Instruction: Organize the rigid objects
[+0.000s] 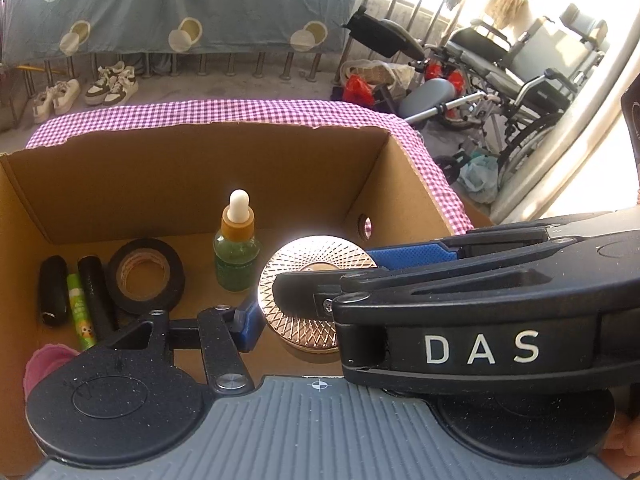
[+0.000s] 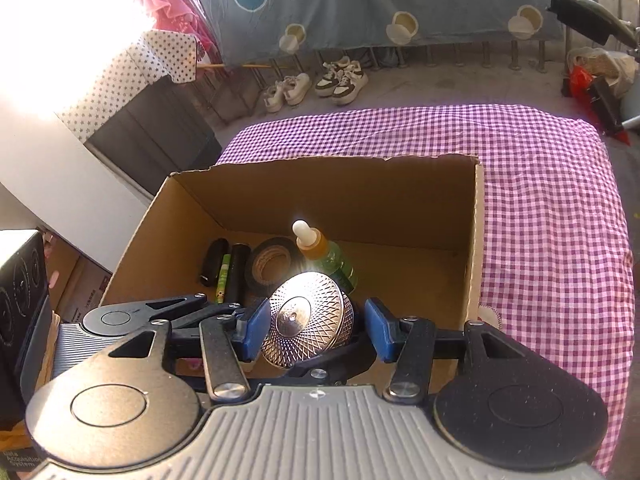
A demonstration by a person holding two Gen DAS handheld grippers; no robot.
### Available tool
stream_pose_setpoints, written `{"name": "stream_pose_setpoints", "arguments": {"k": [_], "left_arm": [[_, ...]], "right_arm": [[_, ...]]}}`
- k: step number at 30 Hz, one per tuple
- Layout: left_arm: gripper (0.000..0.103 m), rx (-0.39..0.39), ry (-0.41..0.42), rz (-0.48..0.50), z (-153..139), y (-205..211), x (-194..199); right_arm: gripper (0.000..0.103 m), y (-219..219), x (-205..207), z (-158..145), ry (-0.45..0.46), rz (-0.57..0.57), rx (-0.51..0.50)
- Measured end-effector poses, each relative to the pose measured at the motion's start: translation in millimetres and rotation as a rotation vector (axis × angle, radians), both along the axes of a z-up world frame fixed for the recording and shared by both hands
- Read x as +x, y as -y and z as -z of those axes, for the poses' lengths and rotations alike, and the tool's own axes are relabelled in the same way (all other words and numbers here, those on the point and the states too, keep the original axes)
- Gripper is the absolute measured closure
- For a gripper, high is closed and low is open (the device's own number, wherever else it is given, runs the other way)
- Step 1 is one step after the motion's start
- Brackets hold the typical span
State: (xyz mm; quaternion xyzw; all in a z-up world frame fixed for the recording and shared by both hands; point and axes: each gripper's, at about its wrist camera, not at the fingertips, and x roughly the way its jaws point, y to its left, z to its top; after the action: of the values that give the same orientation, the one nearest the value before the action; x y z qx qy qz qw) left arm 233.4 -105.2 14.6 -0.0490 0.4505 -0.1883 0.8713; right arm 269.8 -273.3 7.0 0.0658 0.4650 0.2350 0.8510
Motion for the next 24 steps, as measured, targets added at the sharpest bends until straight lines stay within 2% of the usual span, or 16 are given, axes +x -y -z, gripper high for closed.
{"name": "stream_pose_setpoints", "arguments": {"k": [11,14,19,24], "left_arm": [[0.045,-0.034,-0.074,-0.049,8,7,14],[0.044,-0.058,-0.068,-0.052,7,4,14],[0.041,-0.046,-0.06,-0.046,6,7,13],[0.036,-0.056,-0.039,-0.041,2,8,7]], "right_arm": [[0.05,-6,5,1,0.044,-0.014,-0.073],[0.05,-6,7,2,0.048,-0.017,-0.057],[0.05,-6,7,2,0.06,-0.016,-0.055],[0.05,3,1,-1,0.066,0.007,0.004]]}}
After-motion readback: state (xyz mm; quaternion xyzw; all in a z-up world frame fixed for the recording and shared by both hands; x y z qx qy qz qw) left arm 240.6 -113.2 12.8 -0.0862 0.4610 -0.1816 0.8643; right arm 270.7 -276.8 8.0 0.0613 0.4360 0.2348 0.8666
